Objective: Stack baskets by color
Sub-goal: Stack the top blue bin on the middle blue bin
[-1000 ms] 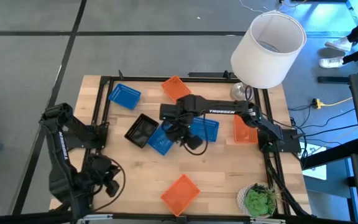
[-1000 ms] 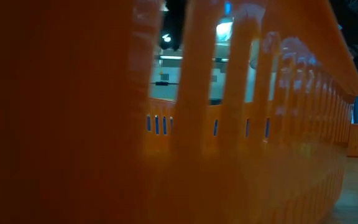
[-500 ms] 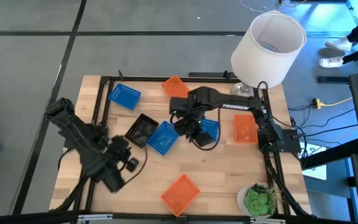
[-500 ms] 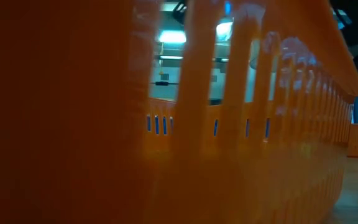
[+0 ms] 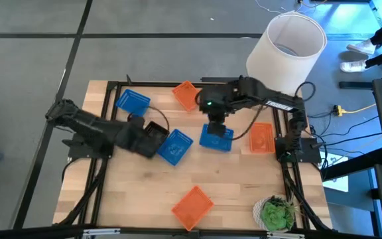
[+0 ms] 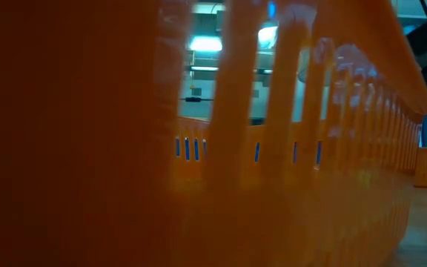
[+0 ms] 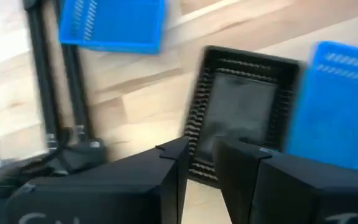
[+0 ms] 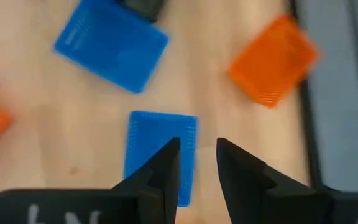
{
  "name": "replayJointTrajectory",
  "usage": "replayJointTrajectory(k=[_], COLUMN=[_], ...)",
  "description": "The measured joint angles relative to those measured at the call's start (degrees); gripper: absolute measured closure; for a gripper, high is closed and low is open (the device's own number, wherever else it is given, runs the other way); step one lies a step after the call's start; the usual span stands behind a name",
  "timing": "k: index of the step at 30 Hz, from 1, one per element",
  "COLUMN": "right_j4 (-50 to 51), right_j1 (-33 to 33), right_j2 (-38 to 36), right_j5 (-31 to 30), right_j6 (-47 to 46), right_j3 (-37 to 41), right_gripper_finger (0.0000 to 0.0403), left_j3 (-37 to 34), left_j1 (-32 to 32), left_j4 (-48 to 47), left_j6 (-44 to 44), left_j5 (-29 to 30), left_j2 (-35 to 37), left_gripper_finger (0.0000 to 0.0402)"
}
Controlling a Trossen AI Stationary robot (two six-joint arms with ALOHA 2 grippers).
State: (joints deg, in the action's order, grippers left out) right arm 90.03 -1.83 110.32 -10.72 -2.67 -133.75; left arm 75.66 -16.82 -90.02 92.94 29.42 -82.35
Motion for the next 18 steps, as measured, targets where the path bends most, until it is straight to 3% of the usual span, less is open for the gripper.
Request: replayJointTrajectory(k=[2, 8, 14, 18], right_j4=[0.0, 0.0, 0.0, -0.1], right_j1=[0.0, 0.1, 0.4, 0.7], right_j2=[-1.4, -4.6, -6.6, -7.6], right_j5=[-1.5, 1.3, 1.3, 1.3], right_j6=[-0.3, 0.0, -0.1, -0.1], right_j3=[0.0, 0.0, 0.1, 1.0], right_gripper_finger=[0.0301, 0.0301, 0.0301, 0.0301], left_j3=[0.0, 0.0, 0.0, 0.0], left_j1=[4.9, 18.7, 31.9, 39.7], left_j4=[0.1, 8.6, 19.6, 24.5], left_j6=[-5.8, -25.4, -43.9, -52.1], left_j5=[-1.0, -4.6, -13.8, -17.0], left_j2=[0.0, 0.0, -0.2, -1.0], left_gripper_finger=[0.0337, 0.0337, 0.0337, 0.0337])
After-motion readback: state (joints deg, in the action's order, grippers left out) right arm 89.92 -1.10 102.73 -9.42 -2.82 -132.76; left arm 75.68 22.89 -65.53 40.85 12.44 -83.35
